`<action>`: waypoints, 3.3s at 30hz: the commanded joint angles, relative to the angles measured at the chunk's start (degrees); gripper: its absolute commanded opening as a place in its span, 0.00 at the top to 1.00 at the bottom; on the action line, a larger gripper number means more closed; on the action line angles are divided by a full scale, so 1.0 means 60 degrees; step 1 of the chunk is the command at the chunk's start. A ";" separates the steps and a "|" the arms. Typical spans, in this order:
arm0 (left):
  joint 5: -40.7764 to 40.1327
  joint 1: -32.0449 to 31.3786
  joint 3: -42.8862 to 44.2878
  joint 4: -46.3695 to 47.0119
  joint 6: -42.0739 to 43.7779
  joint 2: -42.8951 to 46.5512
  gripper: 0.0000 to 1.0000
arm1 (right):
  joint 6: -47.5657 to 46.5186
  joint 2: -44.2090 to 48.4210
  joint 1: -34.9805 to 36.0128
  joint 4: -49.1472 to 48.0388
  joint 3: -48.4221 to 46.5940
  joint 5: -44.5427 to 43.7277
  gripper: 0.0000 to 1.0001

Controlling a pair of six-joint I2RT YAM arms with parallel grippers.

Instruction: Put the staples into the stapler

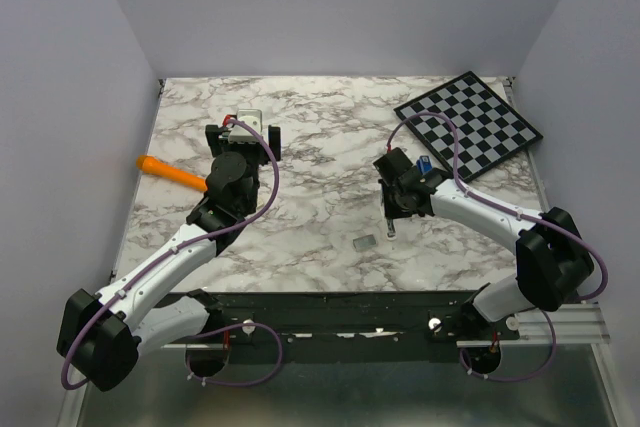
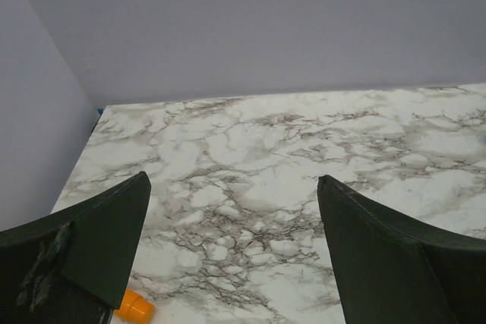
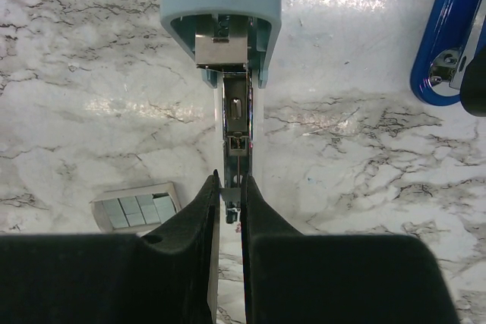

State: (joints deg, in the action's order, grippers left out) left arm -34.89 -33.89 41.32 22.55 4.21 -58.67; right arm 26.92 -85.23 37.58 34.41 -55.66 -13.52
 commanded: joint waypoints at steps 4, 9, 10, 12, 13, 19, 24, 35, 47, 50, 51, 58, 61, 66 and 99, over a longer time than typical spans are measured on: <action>0.0161 -0.0065 -0.0075 -0.0066 -0.0086 0.0009 0.01 | -0.0048 -0.0165 -0.0082 -0.0067 0.0092 0.0085 0.83; 0.0161 -0.0065 -0.0075 -0.0052 -0.0086 0.0023 0.01 | -0.0033 -0.0311 -0.0082 -0.0154 0.0165 0.0100 0.83; 0.0147 -0.0065 -0.0075 -0.0066 -0.0086 0.0009 0.01 | -0.0033 -0.0326 -0.0082 -0.0155 0.0194 0.0114 0.83; 0.0161 -0.0065 -0.0090 -0.0052 -0.0086 0.0009 0.01 | -0.0033 -0.0370 -0.0082 -0.0184 0.0224 0.0129 0.83; 0.0161 -0.0065 -0.0075 -0.0052 -0.0086 0.0023 0.01 | -0.0033 -0.0370 -0.0082 -0.0198 0.0253 0.0129 0.83; 0.0161 -0.0065 -0.0075 -0.0066 -0.0086 -0.0006 0.01 | -0.0033 -0.0253 -0.0082 -0.0257 0.0195 0.0246 0.83; 0.0161 -0.0065 -0.0075 -0.0052 -0.0086 -0.0006 0.01 | -0.0077 -0.0063 -0.0082 -0.0257 0.0107 0.0202 0.83; 0.0132 -0.0065 -0.0075 -0.0066 -0.0057 -0.0021 0.01 | -0.0106 -0.0282 -0.0082 -0.0359 0.0165 0.0158 0.83; 0.0176 -0.0065 -0.0090 -0.0066 -0.0072 -0.0064 0.01 | -0.0091 -0.0443 -0.0097 -0.0521 0.0429 0.0203 0.83; 0.0191 -0.0065 -0.0075 -0.0052 -0.0101 -0.0064 0.01 | -0.0106 -0.0473 -0.0097 -0.0521 0.0473 0.0188 0.83; 0.0191 -0.0065 -0.0075 -0.0066 -0.0115 -0.0065 0.01 | -0.0106 -0.0473 -0.0097 -0.0521 0.0473 0.0217 0.83; 0.0205 -0.0065 -0.0090 -0.0066 -0.0115 -0.0064 0.01 | -0.0092 -0.0429 -0.0097 -0.0389 0.0473 0.0129 0.77; 0.0220 -0.0065 -0.0090 -0.0066 -0.0115 -0.0050 0.01 | -0.0092 -0.0385 -0.0097 -0.0316 0.0385 0.0085 0.65; 0.0220 -0.0079 -0.0075 -0.0066 -0.0115 -0.0035 0.01 | -0.0092 -0.0224 -0.0155 -0.0213 0.0195 -0.0032 0.56; 0.6411 -0.0079 0.2443 -0.2802 -0.1944 -0.2070 0.01 | 0.0407 0.2759 -0.0463 -0.0368 0.1301 0.1239 0.34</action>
State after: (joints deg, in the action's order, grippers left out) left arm -12.34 -33.91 49.87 14.17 -2.28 -66.83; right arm 28.18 -74.67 35.14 36.32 -56.18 -11.03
